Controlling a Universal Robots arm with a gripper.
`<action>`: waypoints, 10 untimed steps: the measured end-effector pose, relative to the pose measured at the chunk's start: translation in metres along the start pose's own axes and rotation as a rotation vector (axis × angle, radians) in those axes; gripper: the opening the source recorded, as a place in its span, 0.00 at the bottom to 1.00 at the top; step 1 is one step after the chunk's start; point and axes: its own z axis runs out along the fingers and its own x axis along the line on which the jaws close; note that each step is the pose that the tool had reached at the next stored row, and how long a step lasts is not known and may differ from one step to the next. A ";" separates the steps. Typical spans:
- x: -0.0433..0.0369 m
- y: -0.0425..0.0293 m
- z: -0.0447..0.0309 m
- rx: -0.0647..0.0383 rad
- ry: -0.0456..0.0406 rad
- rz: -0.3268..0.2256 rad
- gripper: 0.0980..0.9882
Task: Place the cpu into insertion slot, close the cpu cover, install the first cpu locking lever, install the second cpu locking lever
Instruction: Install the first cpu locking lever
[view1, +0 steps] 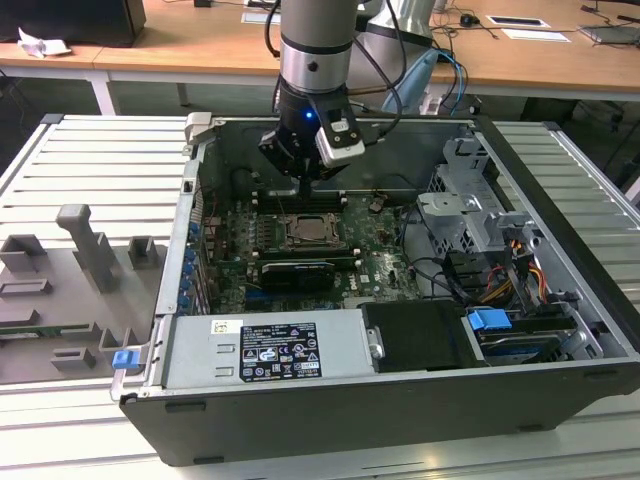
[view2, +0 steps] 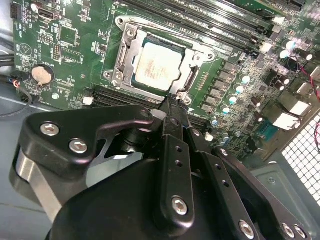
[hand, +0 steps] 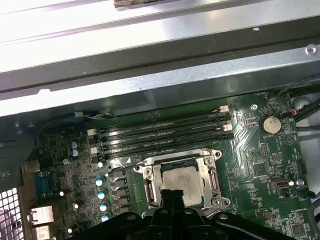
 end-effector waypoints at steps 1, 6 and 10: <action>0.0000 0.0000 0.0000 0.000 0.0004 -0.007 0.01; 0.0020 -0.0005 0.0001 0.000 0.0011 -0.040 0.01; 0.0031 -0.0009 -0.0001 0.001 0.0037 -0.089 0.01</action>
